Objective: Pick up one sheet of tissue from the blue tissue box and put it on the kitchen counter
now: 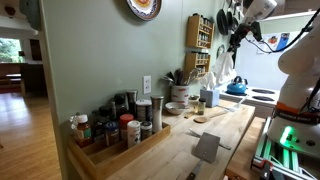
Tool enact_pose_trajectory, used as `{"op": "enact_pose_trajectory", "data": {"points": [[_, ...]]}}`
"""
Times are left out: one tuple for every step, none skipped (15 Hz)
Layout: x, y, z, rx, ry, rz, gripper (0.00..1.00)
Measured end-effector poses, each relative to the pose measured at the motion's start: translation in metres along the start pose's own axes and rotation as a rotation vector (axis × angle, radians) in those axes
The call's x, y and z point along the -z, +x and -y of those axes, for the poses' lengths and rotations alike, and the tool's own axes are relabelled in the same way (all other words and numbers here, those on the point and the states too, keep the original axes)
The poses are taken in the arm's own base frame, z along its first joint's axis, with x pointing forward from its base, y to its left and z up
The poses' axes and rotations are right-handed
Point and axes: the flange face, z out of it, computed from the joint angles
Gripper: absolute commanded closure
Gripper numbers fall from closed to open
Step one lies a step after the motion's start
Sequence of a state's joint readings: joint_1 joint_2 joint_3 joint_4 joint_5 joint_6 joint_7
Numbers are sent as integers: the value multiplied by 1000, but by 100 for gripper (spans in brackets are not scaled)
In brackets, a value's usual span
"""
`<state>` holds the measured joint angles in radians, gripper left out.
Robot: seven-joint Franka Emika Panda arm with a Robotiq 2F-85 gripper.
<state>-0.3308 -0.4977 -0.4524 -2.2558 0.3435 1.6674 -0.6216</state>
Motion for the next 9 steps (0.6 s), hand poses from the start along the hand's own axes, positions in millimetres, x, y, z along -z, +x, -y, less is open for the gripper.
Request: {"op": "enact_pose_trajectory", "data": {"points": [[-9,-8,0,-9,-6,31,100],[-18,-15,0,-17,-10,55,100],[-28,-22,2,-28,-11,77,100],[-38,-27,5,-50,-15,90,100],[-50,-31,7,-81,-28,90,100],[-61,-32,10,-120,-51,71,100],[-74,-33,12,-162,-75,51,100],[-88,-34,16,-203,-100,29,100],[-102,-36,19,-243,-125,7,100]]}}
